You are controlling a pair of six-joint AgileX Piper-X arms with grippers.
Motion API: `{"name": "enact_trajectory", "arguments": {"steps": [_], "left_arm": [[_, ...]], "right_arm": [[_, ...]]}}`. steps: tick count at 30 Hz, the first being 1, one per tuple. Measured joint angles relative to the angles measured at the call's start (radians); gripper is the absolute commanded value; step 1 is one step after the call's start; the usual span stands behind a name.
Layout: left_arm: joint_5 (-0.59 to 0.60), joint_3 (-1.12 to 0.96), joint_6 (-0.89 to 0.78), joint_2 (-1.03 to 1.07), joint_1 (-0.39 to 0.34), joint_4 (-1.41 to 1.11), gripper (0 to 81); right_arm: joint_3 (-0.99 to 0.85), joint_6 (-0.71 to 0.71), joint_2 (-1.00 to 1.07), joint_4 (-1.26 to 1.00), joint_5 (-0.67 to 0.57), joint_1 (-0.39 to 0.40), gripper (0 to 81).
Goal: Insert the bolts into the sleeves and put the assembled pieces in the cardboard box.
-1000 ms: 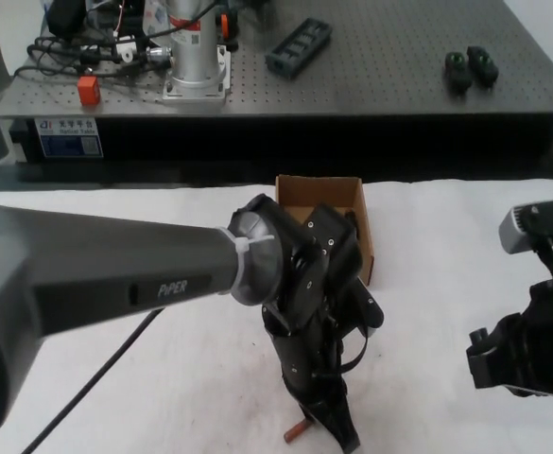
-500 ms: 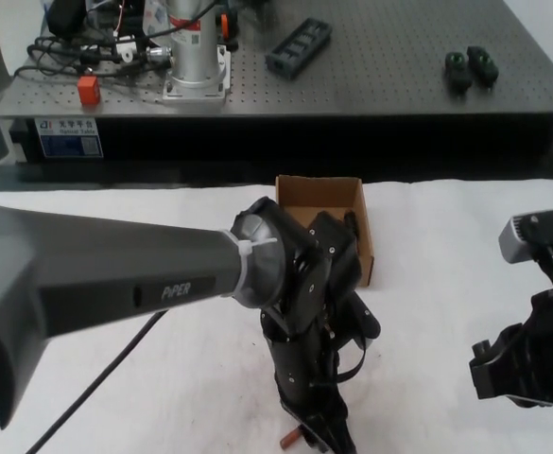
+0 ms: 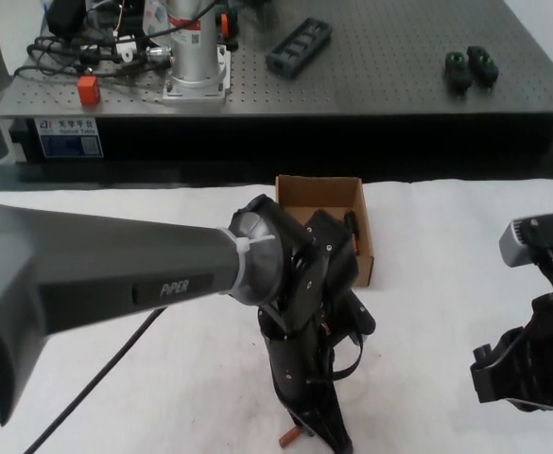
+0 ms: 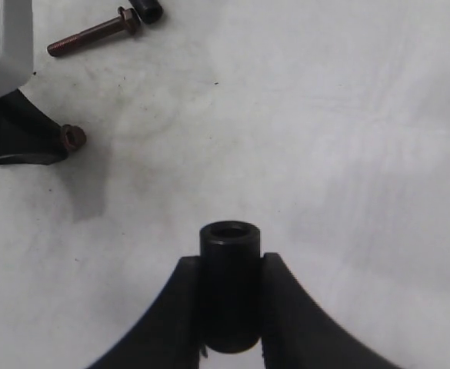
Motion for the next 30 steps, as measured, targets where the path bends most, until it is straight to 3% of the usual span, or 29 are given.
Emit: {"name": "enact_trajectory", "arguments": {"steps": [4, 9, 11, 13, 15, 23, 30], "left_arm": [[0.0, 0.013, -0.115, -0.036, 0.009, -0.033, 0.6], [0.02, 0.161, -0.291, -0.328, 0.087, -0.303, 0.6], [0.112, 0.284, -0.419, -0.494, 0.136, -0.547, 0.6], [0.259, 0.393, -0.616, -0.608, 0.15, -0.771, 0.6], [0.316, 0.461, -0.702, -0.658, 0.149, -0.912, 0.6], [0.378, 0.492, -0.773, -0.665, 0.149, -0.958, 0.6], [0.385, 0.492, -0.775, -0.665, 0.149, -0.96, 0.6]], "right_arm": [[0.029, 0.025, -0.041, -0.039, -0.148, -0.001, 5.2], [0.08, 0.086, -0.088, -0.106, -0.294, 0.021, 5.2], [0.121, 0.139, -0.107, -0.173, -0.387, 0.062, 5.2], [0.16, 0.17, -0.113, -0.257, -0.425, 0.118, 5.2], [0.184, 0.233, -0.113, -0.326, -0.468, 0.15, 5.2], [0.233, 0.453, -0.071, -0.775, -0.429, 0.319, 5.2], [0.233, 0.501, -0.046, -0.928, -0.314, 0.332, 5.2]]}}
